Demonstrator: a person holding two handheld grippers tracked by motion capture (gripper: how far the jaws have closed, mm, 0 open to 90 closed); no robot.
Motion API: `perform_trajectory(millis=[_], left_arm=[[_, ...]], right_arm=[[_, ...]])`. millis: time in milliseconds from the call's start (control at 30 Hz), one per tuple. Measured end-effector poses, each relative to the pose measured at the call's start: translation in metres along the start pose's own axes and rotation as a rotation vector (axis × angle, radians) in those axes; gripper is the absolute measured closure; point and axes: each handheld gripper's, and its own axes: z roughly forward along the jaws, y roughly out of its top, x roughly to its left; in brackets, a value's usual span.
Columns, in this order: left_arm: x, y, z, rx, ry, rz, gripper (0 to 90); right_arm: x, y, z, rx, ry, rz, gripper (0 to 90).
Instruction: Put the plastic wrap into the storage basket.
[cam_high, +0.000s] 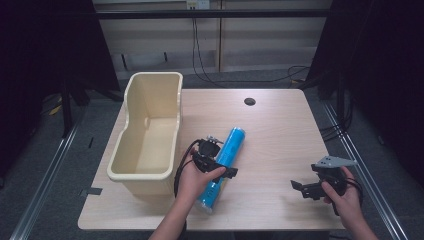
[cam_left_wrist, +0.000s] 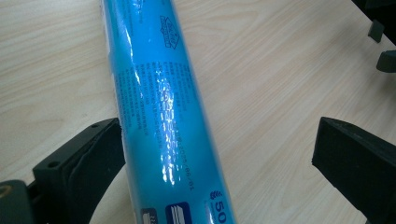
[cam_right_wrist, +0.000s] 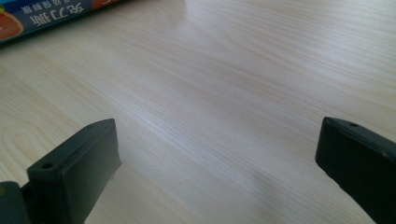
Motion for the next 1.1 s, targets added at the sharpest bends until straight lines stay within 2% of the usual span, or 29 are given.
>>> perform_trajectory(millis=[33, 100, 167, 233, 400, 467, 500, 533, 567, 633, 700, 767, 900, 967, 1067, 1100], left_arm=[[0.001, 0.000, 0.000, 0.006, 0.000, 0.008, 1.8], [0.000, 0.000, 0.002, -0.013, 0.008, -0.013, 1.8], [0.001, 0.001, 0.001, -0.001, 0.009, 0.004, 1.8], [-0.001, 0.001, 0.004, -0.013, 0.012, -0.017, 1.7], [0.004, 0.000, 0.011, 0.029, 0.053, -0.013, 2.5], [0.005, 0.000, 0.011, 0.032, 0.045, -0.016, 3.7], [0.005, 0.000, 0.013, 0.033, 0.053, -0.031, 3.7], [0.006, 0.001, 0.015, 0.049, 0.052, -0.021, 4.9], [0.005, 0.001, 0.017, 0.048, 0.052, -0.029, 5.7], [0.006, 0.002, 0.017, 0.056, 0.061, -0.016, 7.3], [0.006, 0.004, 0.021, 0.061, 0.060, -0.029, 7.8], [0.007, 0.005, 0.025, 0.076, 0.068, -0.023, 8.0], [0.007, 0.006, 0.032, 0.105, 0.094, -0.028, 9.3], [0.010, 0.006, 0.037, 0.134, 0.105, -0.048, 10.3], [0.012, 0.008, 0.043, 0.158, 0.124, -0.042, 13.2], [0.012, 0.008, 0.046, 0.164, 0.127, -0.055, 13.8]], right_arm=[[0.000, 0.000, 0.000, 0.000, 0.000, 0.000, 0.0], [0.000, 0.000, 0.000, 0.003, -0.001, -0.001, 0.0], [0.000, 0.000, -0.001, 0.003, 0.003, -0.001, 0.0], [0.000, 0.000, -0.001, -0.006, 0.002, -0.009, 0.0], [0.000, 0.000, -0.001, -0.007, -0.001, -0.002, 0.0], [0.000, 0.000, -0.001, -0.007, 0.000, -0.002, 0.0], [0.000, 0.000, -0.001, -0.007, 0.000, -0.002, 0.0], [0.000, 0.000, -0.001, -0.008, 0.000, -0.003, 0.0], [0.000, 0.000, -0.001, -0.009, 0.000, -0.004, 0.0], [0.000, 0.000, -0.001, -0.008, -0.007, 0.001, 0.0], [-0.001, 0.000, -0.002, -0.008, -0.005, 0.004, 0.0], [-0.001, 0.000, -0.002, -0.014, 0.003, -0.003, 0.0], [-0.001, 0.000, -0.002, -0.013, 0.003, -0.002, 0.0], [-0.001, 0.000, -0.002, -0.014, 0.008, 0.000, 0.0], [-0.002, 0.000, -0.003, -0.021, 0.003, -0.003, 0.0], [-0.002, 0.000, -0.003, -0.023, 0.000, 0.005, 0.0]])
